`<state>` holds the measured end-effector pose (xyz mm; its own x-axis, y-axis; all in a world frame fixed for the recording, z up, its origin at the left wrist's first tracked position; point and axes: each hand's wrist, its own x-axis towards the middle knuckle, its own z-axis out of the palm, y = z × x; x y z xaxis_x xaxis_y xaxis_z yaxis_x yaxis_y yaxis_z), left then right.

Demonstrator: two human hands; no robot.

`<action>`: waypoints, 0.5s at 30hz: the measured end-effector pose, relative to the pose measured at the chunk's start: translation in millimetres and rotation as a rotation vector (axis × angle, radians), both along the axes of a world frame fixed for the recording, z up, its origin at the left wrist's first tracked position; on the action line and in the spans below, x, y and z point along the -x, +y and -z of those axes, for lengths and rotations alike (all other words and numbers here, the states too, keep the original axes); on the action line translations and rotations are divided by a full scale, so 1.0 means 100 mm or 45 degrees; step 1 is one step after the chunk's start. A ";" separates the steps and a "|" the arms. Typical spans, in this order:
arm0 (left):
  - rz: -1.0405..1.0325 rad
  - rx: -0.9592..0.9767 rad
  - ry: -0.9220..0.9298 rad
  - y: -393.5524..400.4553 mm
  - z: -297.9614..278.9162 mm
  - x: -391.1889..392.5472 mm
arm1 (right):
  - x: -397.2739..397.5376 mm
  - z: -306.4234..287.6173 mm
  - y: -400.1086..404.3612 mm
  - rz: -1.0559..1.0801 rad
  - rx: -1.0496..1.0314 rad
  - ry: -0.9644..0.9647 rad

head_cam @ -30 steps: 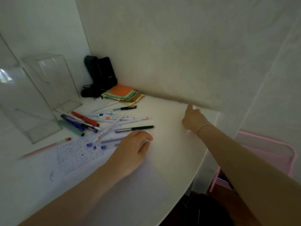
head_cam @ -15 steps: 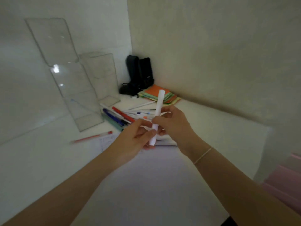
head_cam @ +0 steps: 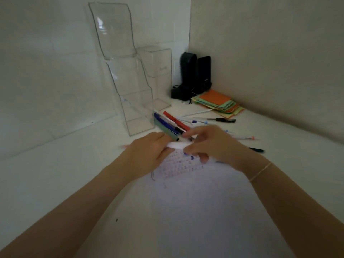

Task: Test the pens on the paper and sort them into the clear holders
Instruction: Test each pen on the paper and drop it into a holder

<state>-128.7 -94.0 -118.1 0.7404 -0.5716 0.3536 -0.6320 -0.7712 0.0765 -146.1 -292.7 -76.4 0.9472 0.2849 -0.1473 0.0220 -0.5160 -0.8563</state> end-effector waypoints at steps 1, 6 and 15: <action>-0.038 0.012 0.040 0.00 -0.01 0.02 | -0.02 -0.04 -0.06 0.066 -0.229 0.033; 0.077 0.241 0.398 -0.14 -0.06 0.15 | -0.04 0.07 0.00 0.069 -0.853 0.244; 0.184 0.662 0.712 -0.21 -0.01 0.22 | 0.00 0.15 0.18 0.021 -0.762 0.014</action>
